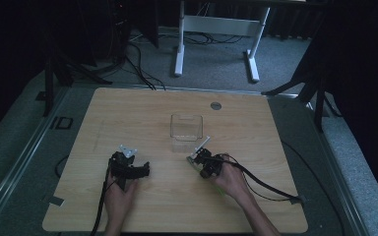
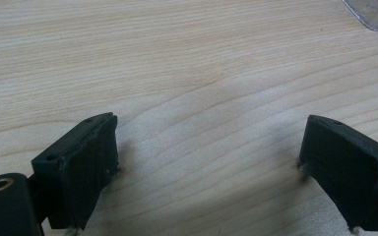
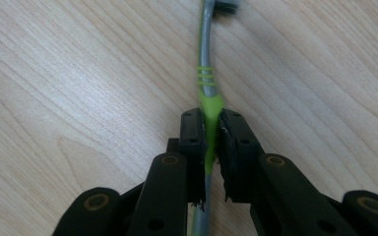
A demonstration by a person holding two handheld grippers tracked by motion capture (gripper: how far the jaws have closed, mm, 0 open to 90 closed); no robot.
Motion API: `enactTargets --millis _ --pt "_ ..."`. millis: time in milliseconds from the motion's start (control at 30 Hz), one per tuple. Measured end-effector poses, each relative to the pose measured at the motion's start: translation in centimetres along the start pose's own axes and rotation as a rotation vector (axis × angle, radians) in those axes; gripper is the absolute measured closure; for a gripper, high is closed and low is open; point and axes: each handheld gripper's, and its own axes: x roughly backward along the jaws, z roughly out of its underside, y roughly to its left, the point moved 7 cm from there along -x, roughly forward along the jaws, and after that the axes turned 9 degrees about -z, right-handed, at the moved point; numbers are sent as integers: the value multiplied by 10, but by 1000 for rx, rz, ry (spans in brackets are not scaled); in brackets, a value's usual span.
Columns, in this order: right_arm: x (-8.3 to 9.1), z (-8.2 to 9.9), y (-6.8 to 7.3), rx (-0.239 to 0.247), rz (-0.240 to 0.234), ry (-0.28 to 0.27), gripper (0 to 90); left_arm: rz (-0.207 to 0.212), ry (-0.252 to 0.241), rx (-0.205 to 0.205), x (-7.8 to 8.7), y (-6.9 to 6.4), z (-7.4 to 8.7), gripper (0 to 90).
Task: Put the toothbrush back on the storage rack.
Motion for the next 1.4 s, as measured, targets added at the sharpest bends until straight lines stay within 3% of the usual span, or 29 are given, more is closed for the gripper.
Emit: enactTargets --millis 567,1400 --pt "32 -4 0 -18 -39 -113 818 0 0 1 0 0 0 80" --pt "58 -8 -4 -22 -49 -237 818 0 -1 0 0 0 0 79"
